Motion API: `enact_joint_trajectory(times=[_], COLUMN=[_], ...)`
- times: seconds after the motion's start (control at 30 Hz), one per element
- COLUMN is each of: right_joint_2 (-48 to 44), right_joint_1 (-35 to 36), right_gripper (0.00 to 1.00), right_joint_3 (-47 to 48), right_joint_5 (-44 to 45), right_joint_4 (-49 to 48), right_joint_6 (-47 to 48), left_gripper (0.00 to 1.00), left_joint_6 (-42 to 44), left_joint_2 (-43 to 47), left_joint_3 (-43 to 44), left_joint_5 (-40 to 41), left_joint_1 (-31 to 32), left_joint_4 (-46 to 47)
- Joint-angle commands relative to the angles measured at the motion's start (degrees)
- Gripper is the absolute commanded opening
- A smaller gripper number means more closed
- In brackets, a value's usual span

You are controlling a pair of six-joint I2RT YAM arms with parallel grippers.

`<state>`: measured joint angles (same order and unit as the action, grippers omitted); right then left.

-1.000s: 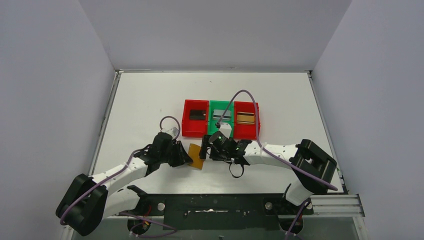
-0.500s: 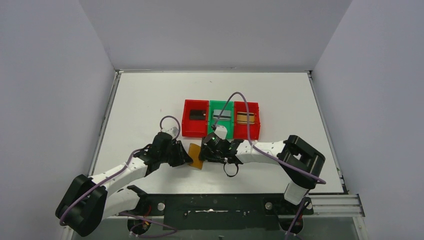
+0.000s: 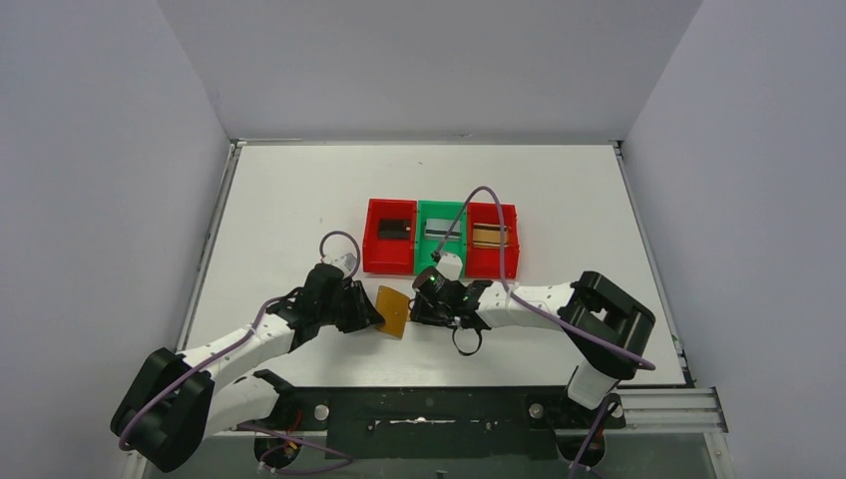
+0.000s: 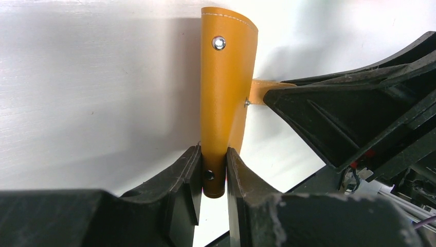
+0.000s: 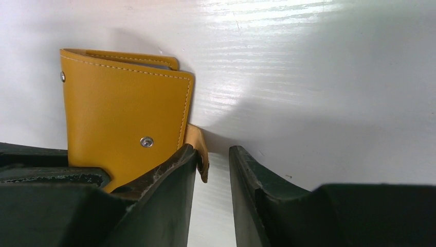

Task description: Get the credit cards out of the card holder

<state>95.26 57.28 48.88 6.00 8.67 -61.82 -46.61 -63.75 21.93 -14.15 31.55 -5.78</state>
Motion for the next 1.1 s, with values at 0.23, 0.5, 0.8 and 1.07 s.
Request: enact_joint_trajectory(times=[0.23,0.5,0.8,1.07], right_joint_2=[-0.6,-1.37,-0.63,-8.12], right_joint_1=[-3.15,-3.23,-2.79,-2.16], right_gripper=[0.16,0.2,0.0,0.0], right_joint_3=[-0.91,-4.8,-3.96,-3.65], right_joint_5=[-3.74,-9.69,-10.12,-8.01], right_joint_4=[-8.43,-15.02,-14.05,-9.22], right_joint_6=[1.32,0.42,1.92,4.41], left_gripper=[0.26,0.32,0.37,0.55], left_joint_6=[2.21,1.53,1.3,1.61], left_joint_2=[0.2,0.8,1.3,5.2], left_joint_3=[1.58,1.53,2.03,4.58], left_joint_5=[1.33,2.11,3.24,7.07], left_joint_1=[0.18,0.16,0.23,0.2], left_joint_4=[-2.37,-2.57,-4.0,-7.86])
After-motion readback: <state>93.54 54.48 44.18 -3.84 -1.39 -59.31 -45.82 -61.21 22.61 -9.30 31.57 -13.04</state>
